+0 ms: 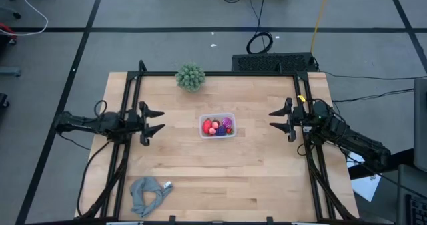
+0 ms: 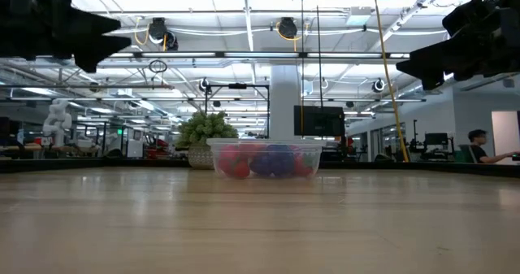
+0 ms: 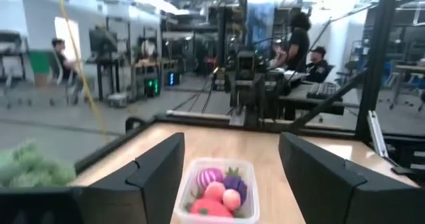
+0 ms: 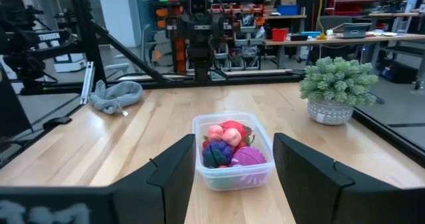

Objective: Pick and placing Produce into tupperware
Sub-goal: Return to Home Position

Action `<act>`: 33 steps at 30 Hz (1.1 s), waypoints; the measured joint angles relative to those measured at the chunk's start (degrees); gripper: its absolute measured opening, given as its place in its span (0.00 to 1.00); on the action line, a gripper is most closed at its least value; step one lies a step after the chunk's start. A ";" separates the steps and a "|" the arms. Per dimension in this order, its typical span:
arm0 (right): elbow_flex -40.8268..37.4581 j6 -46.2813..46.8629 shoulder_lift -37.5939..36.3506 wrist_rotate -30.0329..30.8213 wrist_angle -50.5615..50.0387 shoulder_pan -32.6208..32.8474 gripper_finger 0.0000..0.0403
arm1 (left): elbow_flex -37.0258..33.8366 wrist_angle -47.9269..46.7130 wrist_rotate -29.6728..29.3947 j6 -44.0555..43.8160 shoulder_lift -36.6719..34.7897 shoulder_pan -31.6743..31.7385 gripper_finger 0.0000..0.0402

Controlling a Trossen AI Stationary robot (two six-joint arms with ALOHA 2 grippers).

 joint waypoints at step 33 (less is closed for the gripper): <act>-3.67 -0.68 6.57 0.11 16.53 8.03 0.48 | 0.09 -5.84 -0.80 -4.99 6.58 -0.08 0.62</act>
